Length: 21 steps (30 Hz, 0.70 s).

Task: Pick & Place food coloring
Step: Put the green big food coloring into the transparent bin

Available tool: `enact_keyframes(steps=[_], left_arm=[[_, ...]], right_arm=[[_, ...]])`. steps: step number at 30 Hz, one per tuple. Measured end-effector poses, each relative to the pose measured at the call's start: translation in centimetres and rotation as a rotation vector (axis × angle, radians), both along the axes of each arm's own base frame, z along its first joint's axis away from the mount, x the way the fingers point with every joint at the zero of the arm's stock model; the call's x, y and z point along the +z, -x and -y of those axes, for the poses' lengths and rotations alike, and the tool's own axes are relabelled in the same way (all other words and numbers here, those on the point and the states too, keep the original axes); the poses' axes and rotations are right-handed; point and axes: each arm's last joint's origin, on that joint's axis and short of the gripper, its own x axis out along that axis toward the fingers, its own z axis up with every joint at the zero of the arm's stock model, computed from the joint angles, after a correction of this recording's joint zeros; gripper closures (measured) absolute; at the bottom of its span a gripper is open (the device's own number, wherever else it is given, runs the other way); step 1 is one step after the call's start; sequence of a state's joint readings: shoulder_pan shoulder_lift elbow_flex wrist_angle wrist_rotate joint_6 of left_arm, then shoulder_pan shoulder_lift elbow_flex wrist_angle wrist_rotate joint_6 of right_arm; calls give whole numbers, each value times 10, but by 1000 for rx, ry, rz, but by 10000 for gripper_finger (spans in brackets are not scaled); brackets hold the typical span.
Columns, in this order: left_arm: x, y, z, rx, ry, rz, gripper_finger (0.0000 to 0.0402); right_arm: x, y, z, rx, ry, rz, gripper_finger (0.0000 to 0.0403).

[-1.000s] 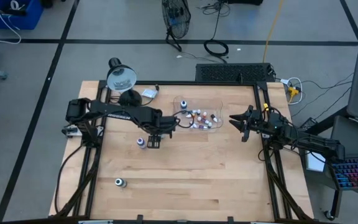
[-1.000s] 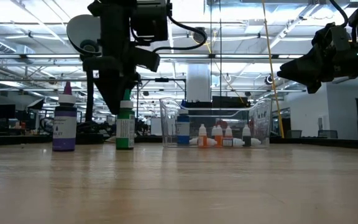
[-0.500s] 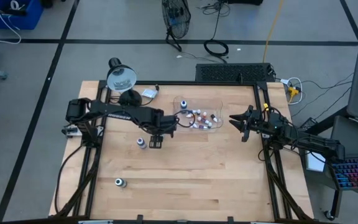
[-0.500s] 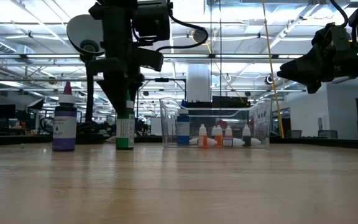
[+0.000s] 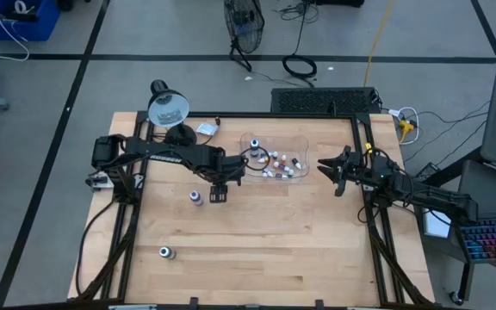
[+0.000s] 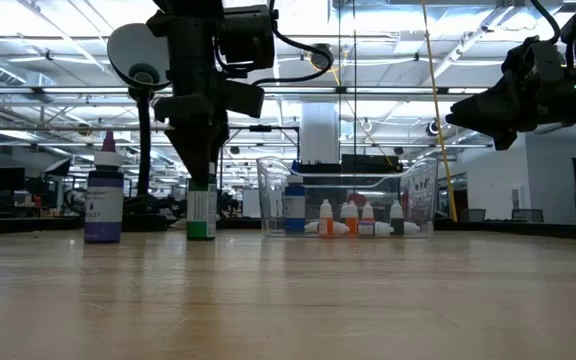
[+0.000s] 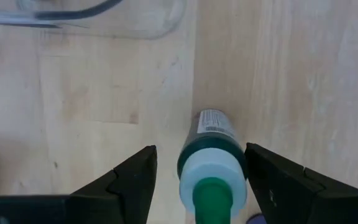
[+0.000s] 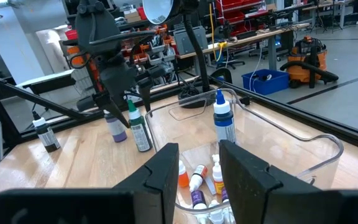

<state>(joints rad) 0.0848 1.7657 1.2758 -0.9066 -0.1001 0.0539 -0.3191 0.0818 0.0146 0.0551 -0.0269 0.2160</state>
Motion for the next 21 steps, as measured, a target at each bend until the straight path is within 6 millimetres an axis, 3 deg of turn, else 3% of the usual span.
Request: enact_keyframes(steps=[9, 21], left_arm=[[-13, 5, 0, -35, -7, -19, 161], [-13, 4, 0, -44, -11, -10, 161]], right_arm=[[0, 0, 0, 0, 0, 0, 298], [0, 0, 0, 0, 0, 0, 298]])
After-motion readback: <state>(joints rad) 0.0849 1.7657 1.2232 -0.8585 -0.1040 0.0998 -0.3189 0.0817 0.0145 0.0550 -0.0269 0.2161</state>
